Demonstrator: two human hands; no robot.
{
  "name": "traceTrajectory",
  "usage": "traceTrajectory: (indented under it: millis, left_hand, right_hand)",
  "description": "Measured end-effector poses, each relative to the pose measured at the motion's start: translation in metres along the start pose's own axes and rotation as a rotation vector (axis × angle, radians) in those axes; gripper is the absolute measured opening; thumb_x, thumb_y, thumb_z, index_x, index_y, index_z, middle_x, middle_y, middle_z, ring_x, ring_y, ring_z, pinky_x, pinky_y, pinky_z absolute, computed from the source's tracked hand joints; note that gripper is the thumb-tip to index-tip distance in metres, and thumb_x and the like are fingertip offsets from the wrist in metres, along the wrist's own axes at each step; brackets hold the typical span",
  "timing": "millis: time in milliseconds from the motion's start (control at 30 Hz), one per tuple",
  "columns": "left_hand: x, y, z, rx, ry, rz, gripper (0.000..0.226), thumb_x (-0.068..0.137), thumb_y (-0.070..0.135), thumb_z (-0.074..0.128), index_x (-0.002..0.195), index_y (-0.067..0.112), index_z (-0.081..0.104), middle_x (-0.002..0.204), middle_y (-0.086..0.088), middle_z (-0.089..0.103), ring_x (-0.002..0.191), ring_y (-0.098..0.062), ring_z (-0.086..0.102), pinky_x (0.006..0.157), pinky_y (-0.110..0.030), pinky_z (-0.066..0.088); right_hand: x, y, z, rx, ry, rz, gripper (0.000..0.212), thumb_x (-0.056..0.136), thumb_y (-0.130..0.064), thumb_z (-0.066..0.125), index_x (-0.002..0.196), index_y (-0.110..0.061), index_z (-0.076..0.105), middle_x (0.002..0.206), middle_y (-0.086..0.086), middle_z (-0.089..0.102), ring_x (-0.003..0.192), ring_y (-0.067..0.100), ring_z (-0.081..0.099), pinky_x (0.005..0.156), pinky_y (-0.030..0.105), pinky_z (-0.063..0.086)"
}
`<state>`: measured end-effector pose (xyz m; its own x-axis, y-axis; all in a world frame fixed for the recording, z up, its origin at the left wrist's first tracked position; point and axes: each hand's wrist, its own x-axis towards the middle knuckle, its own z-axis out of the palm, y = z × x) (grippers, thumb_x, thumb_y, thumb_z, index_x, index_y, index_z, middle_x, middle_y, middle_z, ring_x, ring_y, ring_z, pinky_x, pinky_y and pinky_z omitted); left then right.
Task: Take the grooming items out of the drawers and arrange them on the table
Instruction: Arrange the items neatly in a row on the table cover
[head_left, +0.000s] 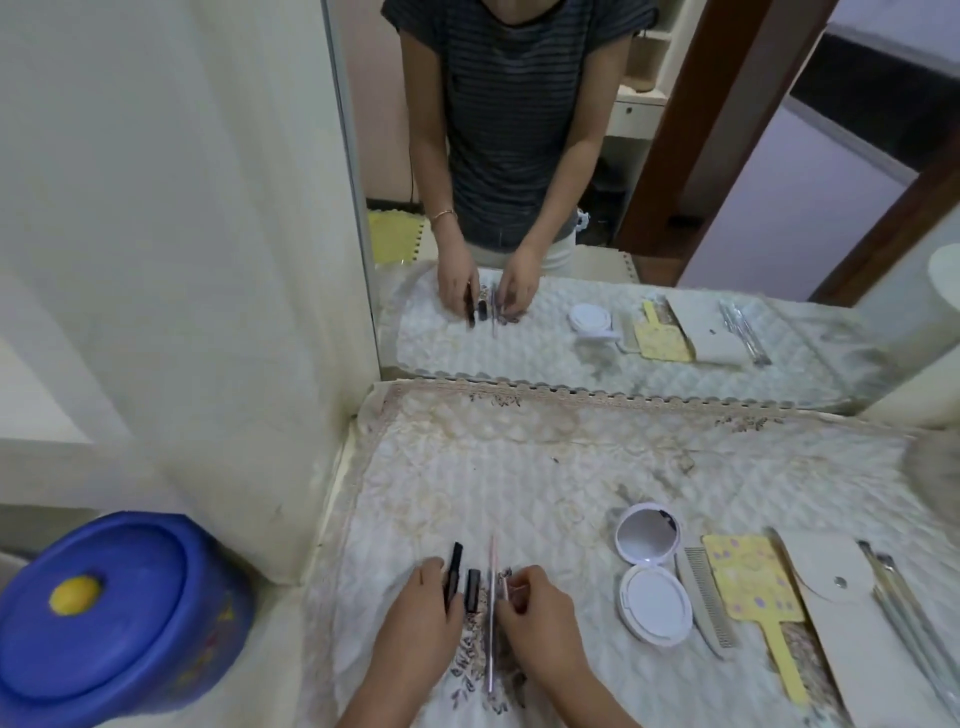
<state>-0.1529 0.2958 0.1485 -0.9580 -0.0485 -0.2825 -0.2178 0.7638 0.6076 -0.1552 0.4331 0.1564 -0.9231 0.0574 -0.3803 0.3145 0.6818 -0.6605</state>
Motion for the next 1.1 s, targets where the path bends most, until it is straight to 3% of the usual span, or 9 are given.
traceTrajectory:
  millis: [200, 333, 500, 600, 733, 833, 933, 1000, 1100]
  left_hand:
    - [-0.001, 0.013, 0.003, 0.023, -0.053, 0.001, 0.039, 0.092, 0.039, 0.046, 0.123, 0.015, 0.042, 0.107, 0.002, 0.051, 0.103, -0.012, 0.052, 0.080, -0.022, 0.040]
    - [0.001, 0.017, 0.002, 0.041, -0.088, -0.044, 0.024, 0.091, 0.037, 0.049, 0.106, 0.019, 0.045, 0.090, 0.006, 0.043, 0.085, -0.010, 0.045, 0.066, -0.021, 0.034]
    - [0.003, 0.016, 0.002, 0.015, -0.111, -0.077, 0.019, 0.089, 0.039, 0.052, 0.091, 0.023, 0.043, 0.078, 0.010, 0.046, 0.077, -0.011, 0.050, 0.051, -0.015, 0.031]
    - [0.002, 0.019, 0.004, -0.010, -0.123, -0.084, 0.018, 0.090, 0.037, 0.052, 0.094, 0.021, 0.045, 0.081, 0.007, 0.052, 0.074, -0.010, 0.051, 0.052, -0.016, 0.033]
    - [-0.001, 0.024, 0.004, -0.038, -0.106, -0.115, 0.016, 0.090, 0.033, 0.053, 0.085, 0.021, 0.044, 0.070, 0.009, 0.050, 0.062, -0.004, 0.047, 0.049, -0.016, 0.031]
    - [-0.001, 0.026, 0.004, -0.028, -0.106, -0.126, 0.022, 0.091, 0.032, 0.053, 0.076, 0.025, 0.038, 0.068, 0.010, 0.047, 0.058, -0.002, 0.045, 0.047, -0.016, 0.030]
    - [-0.001, 0.025, 0.003, -0.037, -0.098, -0.126, 0.015, 0.090, 0.032, 0.054, 0.084, 0.022, 0.045, 0.067, 0.011, 0.048, 0.059, -0.001, 0.046, 0.048, -0.016, 0.032]
    - [-0.001, 0.023, 0.002, -0.042, -0.087, -0.129, 0.013, 0.089, 0.032, 0.055, 0.087, 0.021, 0.048, 0.069, 0.011, 0.052, 0.061, -0.003, 0.050, 0.049, -0.016, 0.035]
    - [-0.004, 0.019, -0.003, -0.060, -0.046, -0.139, 0.011, 0.088, 0.031, 0.055, 0.085, 0.024, 0.048, 0.070, 0.009, 0.056, 0.062, -0.005, 0.053, 0.050, -0.015, 0.036]
  right_hand:
    - [-0.001, -0.006, 0.008, 0.096, -0.028, 0.067, 0.014, 0.081, -0.016, 0.059, 0.085, -0.023, 0.046, 0.068, -0.009, 0.054, 0.061, 0.001, 0.051, 0.054, 0.014, 0.040]
    - [0.000, -0.008, 0.012, 0.103, -0.055, 0.064, 0.015, 0.079, -0.011, 0.055, 0.083, -0.022, 0.046, 0.069, -0.009, 0.052, 0.070, 0.011, 0.054, 0.057, 0.016, 0.039]
    - [0.002, 0.007, -0.015, 0.129, 0.034, 0.080, 0.014, 0.080, -0.013, 0.059, 0.081, -0.021, 0.048, 0.064, -0.010, 0.053, 0.060, 0.004, 0.050, 0.050, 0.014, 0.037]
    - [0.006, 0.031, -0.042, -0.016, 0.146, 0.054, 0.011, 0.089, -0.018, 0.050, 0.082, -0.022, 0.043, 0.066, -0.005, 0.054, 0.064, 0.014, 0.051, 0.050, 0.018, 0.033]
    - [0.010, 0.054, -0.056, -0.262, 0.105, 0.038, 0.035, 0.091, -0.011, 0.038, 0.064, -0.025, 0.021, 0.061, -0.005, 0.032, 0.051, 0.011, 0.032, 0.046, 0.025, 0.023]
    - [0.006, 0.051, -0.058, -0.322, 0.076, -0.010, 0.013, 0.092, -0.009, 0.037, 0.085, -0.018, 0.032, 0.080, -0.002, 0.038, 0.063, 0.019, 0.039, 0.049, 0.029, 0.027]
    - [-0.004, 0.038, -0.049, -0.221, 0.054, -0.077, 0.012, 0.090, -0.013, 0.044, 0.101, -0.019, 0.048, 0.098, 0.002, 0.051, 0.080, 0.022, 0.054, 0.071, 0.030, 0.037]
    - [-0.012, 0.021, -0.035, -0.115, -0.055, -0.070, 0.014, 0.087, -0.025, 0.051, 0.075, -0.031, 0.048, 0.073, -0.008, 0.056, 0.069, 0.011, 0.056, 0.077, 0.027, 0.044]
    - [-0.009, 0.001, -0.012, -0.128, -0.191, -0.029, 0.035, 0.082, -0.035, 0.057, 0.054, -0.029, 0.036, 0.062, -0.009, 0.048, 0.068, 0.010, 0.049, 0.062, 0.024, 0.041]
